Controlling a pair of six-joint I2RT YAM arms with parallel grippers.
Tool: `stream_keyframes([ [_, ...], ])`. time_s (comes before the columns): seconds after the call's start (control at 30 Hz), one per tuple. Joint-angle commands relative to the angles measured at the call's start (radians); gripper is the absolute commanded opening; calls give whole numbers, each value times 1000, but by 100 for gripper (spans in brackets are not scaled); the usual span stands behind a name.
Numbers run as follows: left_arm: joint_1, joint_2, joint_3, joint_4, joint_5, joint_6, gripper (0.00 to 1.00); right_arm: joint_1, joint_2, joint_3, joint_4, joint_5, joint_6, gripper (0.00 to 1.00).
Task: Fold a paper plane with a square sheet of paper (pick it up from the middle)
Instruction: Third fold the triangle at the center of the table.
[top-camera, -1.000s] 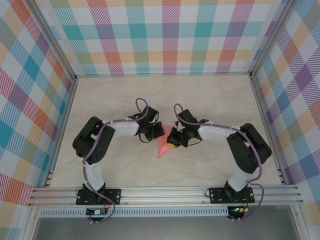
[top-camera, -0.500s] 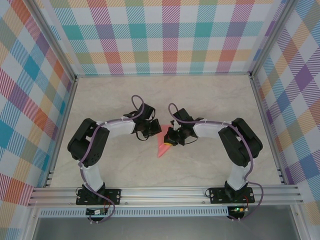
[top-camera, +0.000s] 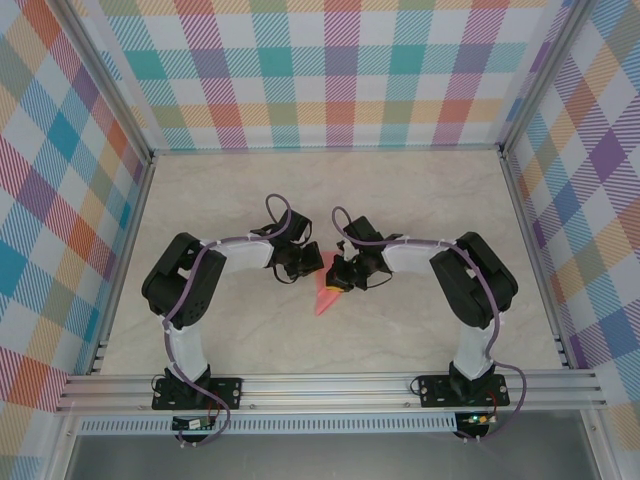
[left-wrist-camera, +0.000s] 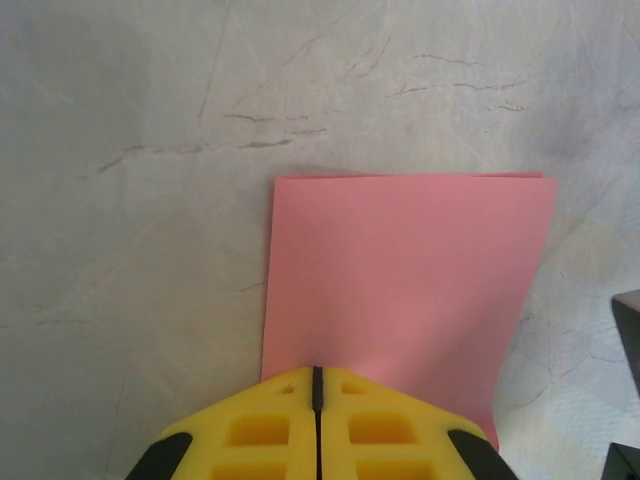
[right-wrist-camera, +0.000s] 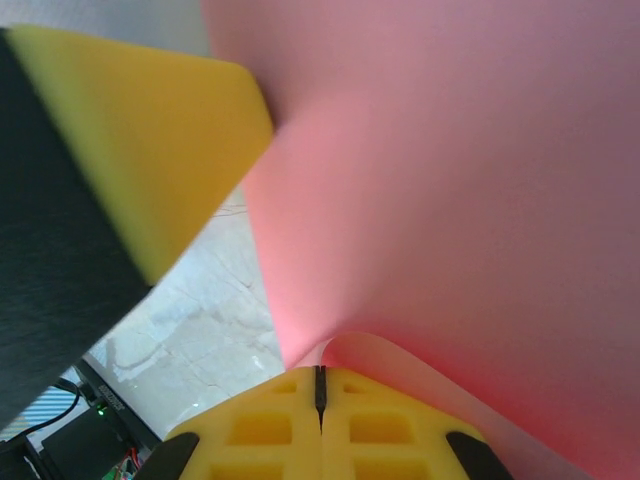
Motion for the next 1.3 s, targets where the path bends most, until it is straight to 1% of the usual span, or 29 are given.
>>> stream_keyframes([
  [0.0, 6, 20, 9, -17, 24, 15, 6, 6, 13, 21, -21, -8, -19, 0],
  [0.17, 6, 2, 2, -14, 34, 10, 6, 7, 5, 16, -26, -18, -23, 0],
  [0.3, 6, -64, -35, 5, 14, -13, 6, 10, -5, 13, -23, -37, -36, 0],
  [0.4, 6, -131, -97, 44, 2, -49, 7, 11, -14, 13, -29, -42, -49, 0],
  [0.53, -1, -223, -207, 109, 16, -104, 7, 11, -24, 13, -38, -38, -65, 0],
  [0.67, -27, -330, -302, 142, 33, -133, 7, 11, -21, 15, -45, -38, -70, 0],
  [0.77, -64, -381, -360, 184, 67, -174, 7, 11, -21, 15, -48, -39, -72, 0],
  [0.9, -130, -398, -412, 231, 81, -213, 6, 11, -20, 21, -52, -38, -76, 0],
  [1.0, -159, -383, -428, 261, 83, -234, 6, 12, -17, 24, -54, -37, -78, 0],
  [1.27, -198, -321, -412, 305, 85, -251, 4, 11, -13, 30, -46, -41, -79, 0],
])
